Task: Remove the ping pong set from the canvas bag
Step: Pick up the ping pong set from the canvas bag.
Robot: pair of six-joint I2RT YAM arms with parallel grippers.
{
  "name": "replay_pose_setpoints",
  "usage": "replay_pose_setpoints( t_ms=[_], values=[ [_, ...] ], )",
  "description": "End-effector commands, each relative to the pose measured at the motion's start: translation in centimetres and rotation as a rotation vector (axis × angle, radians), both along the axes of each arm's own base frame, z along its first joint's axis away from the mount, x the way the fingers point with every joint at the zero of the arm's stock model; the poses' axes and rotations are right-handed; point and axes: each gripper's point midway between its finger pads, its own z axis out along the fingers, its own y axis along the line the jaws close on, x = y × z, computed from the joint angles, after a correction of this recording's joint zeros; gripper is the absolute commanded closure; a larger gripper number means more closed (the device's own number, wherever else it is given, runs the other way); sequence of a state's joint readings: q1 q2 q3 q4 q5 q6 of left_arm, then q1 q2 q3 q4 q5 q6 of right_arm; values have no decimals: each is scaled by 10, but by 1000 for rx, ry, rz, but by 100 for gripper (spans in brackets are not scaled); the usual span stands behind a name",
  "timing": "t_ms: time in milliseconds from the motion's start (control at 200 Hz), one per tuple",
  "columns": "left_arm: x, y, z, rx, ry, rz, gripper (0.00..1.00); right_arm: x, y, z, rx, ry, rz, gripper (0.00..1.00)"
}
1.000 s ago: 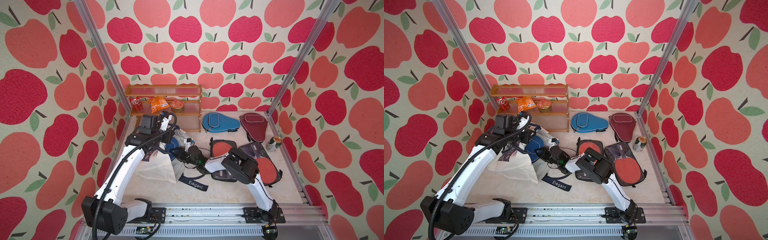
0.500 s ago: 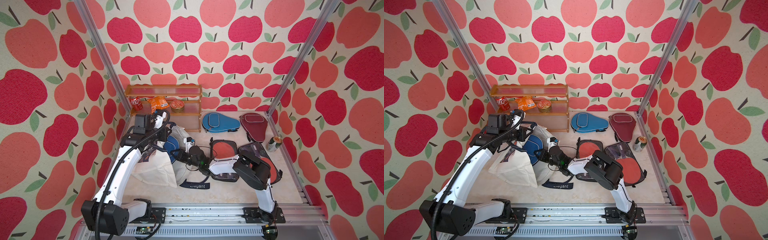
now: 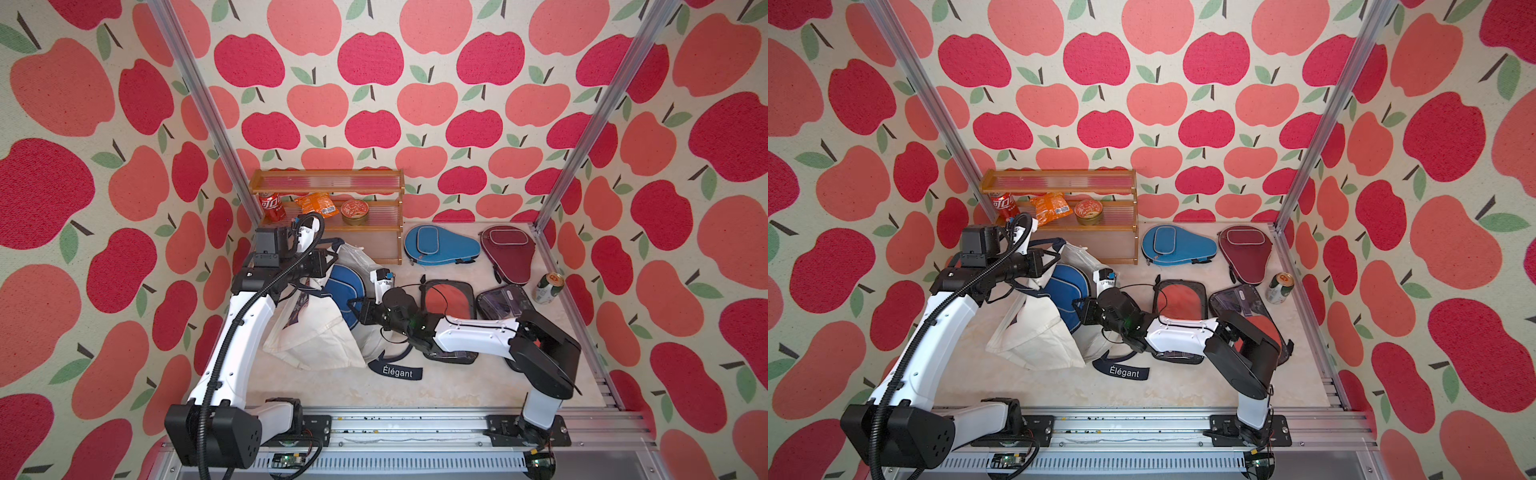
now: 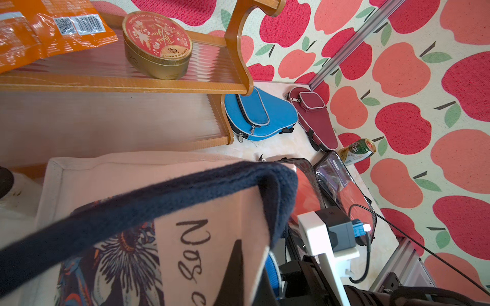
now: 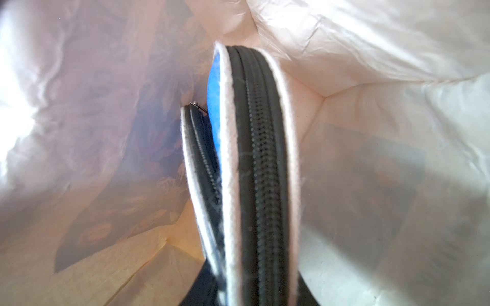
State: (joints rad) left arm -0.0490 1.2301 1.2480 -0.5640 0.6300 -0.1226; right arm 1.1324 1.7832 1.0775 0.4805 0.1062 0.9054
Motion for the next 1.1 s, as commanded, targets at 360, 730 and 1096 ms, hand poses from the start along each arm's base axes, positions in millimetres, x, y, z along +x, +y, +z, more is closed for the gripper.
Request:
replay_pose_setpoints(
  t_ms=[360,730,1096],
  values=[
    [2,12,7,-72,-49,28,100,3,-58,85,-45,-274,-131,76],
    [-1,15,0,-88,-58,35,100,22,-115,125,-74,-339,-242,77],
    [2,16,-7,-125,-44,39,100,38,-184,172,-79,-404,-374,78]
  ],
)
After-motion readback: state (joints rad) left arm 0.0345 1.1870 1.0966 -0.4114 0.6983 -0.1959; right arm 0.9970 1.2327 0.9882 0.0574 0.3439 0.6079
